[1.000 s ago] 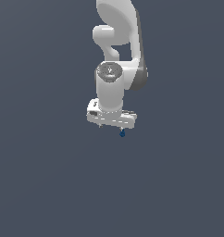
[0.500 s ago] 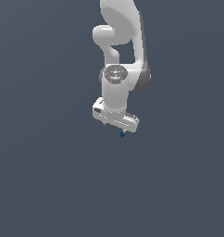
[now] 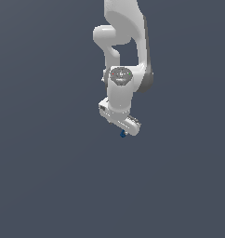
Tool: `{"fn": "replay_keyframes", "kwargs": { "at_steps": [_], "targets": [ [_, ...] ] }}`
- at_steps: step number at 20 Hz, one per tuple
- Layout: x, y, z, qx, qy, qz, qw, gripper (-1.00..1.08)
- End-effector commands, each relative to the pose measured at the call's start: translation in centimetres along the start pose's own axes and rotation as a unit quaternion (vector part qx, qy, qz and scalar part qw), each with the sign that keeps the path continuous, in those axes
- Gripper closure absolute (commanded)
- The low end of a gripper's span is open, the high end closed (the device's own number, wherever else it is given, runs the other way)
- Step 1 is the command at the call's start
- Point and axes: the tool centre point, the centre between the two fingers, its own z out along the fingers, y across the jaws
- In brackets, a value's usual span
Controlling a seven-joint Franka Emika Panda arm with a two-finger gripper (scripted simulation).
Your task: Pick up the object and move it to a goal position.
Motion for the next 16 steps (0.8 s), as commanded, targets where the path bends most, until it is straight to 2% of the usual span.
{"fn": "replay_keyframes", "kwargs": {
  "at_steps": [1,8,16],
  "targets": [
    [-0.4,-0.1,0.3,0.001,0.001,0.032,0.9995,-0.92],
    [-1.6,-0.4,1.2,0.003,0.003,0.118,0.993,-0.92],
    [-2.9,-0.7,2.1,0.005,0.006,0.215,0.9767,-0.92]
  ]
}}
